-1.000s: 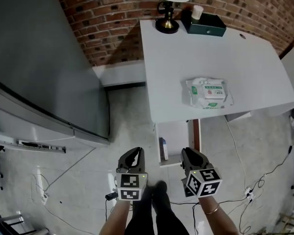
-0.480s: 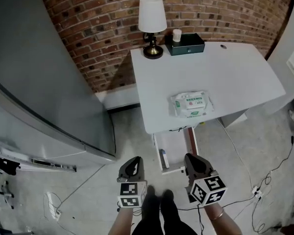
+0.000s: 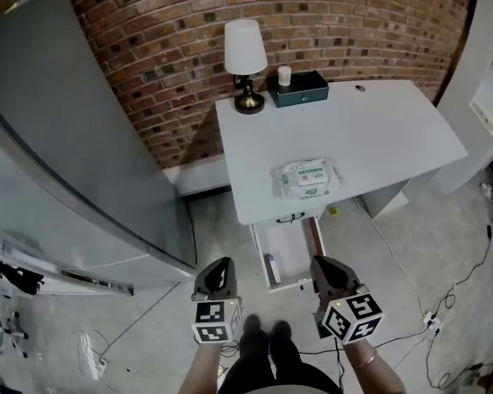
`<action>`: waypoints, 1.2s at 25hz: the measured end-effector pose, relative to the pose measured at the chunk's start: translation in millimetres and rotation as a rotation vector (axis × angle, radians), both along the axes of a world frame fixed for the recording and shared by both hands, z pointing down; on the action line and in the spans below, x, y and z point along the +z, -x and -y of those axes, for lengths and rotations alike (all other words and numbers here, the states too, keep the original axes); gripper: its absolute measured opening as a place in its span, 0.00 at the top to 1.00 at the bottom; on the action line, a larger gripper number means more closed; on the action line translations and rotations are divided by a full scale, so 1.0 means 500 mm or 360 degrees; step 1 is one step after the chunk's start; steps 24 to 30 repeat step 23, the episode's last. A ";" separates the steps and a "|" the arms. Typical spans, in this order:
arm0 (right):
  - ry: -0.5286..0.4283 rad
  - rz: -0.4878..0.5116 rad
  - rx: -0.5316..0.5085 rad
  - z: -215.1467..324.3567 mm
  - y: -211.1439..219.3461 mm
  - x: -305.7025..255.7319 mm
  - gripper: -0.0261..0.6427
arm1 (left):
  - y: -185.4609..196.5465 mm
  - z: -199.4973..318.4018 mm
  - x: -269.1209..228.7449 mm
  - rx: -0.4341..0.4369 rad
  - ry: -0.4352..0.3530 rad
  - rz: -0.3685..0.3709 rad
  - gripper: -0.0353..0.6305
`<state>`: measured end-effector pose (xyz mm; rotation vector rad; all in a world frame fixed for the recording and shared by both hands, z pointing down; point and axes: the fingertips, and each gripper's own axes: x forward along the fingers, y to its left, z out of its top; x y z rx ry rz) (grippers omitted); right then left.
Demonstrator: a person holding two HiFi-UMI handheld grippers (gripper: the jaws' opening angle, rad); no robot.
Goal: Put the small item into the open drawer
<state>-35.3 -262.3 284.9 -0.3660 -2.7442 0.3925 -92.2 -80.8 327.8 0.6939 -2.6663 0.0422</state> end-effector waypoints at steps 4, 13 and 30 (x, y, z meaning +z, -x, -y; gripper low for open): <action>0.0017 0.0021 0.0022 0.024 -0.025 -0.018 0.95 | -0.029 0.010 -0.024 0.0005 0.0003 0.0020 0.90; 0.0034 0.0079 0.0027 0.044 -0.077 -0.052 0.95 | -0.086 0.026 -0.061 0.0028 0.0029 0.0072 0.90; 0.0061 0.0123 0.0050 0.060 -0.095 -0.071 0.95 | -0.076 0.025 -0.097 0.0031 0.0010 0.0134 0.90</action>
